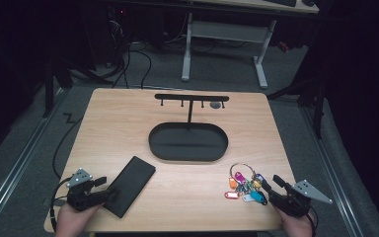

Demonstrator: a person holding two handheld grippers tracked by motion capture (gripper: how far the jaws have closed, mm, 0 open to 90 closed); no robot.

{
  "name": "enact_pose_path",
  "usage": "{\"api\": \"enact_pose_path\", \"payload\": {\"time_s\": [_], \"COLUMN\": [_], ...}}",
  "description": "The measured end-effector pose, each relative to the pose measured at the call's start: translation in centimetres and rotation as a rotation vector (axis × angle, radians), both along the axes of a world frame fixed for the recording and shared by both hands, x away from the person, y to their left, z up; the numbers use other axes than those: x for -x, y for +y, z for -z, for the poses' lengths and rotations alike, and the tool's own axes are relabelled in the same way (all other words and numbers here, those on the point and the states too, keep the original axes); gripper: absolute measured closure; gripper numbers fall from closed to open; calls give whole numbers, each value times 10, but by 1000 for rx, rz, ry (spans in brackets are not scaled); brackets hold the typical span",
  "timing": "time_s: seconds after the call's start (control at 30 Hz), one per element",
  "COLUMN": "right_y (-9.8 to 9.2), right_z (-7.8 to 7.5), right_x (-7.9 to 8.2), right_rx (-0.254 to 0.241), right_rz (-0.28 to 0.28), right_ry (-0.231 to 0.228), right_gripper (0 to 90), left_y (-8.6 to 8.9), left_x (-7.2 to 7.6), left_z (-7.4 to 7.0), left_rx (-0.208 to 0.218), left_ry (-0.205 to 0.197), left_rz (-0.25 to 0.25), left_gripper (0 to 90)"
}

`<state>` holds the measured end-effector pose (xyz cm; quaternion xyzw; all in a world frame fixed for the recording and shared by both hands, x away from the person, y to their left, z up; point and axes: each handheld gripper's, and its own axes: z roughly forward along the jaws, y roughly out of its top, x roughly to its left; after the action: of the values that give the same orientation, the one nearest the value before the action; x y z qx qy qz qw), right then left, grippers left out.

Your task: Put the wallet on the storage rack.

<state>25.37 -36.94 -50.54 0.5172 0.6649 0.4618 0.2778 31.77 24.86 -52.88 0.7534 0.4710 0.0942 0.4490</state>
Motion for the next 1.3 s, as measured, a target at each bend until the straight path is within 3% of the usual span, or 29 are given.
{"api": "enact_pose_path", "payload": {"time_s": [0.2, 0.47, 0.9, 1.13, 1.3], "right_y": [5, 20, 24, 23, 20], "right_z": [-4, -5, -6, -7, -6], "right_x": [-3, -18, -21, -19, -18], "right_rx": [-3, 18, 18, 17, 9], "right_rz": [-16, -70, -75, -74, -67], "right_ry": [-17, -21, -18, -20, -16], "right_gripper": [446, 445, 445, 445, 445], "left_y": [1, 8, 10, 10, 9], "left_x": [7, 16, 21, 26, 26], "left_z": [4, 10, 13, 9, 5], "left_rx": [-17, 65, 124, 111, 92], "left_ry": [10, 55, 70, 55, 42], "left_rz": [11, -4, -28, 6, 11], "left_gripper": [403, 416, 557, 713, 759]}}
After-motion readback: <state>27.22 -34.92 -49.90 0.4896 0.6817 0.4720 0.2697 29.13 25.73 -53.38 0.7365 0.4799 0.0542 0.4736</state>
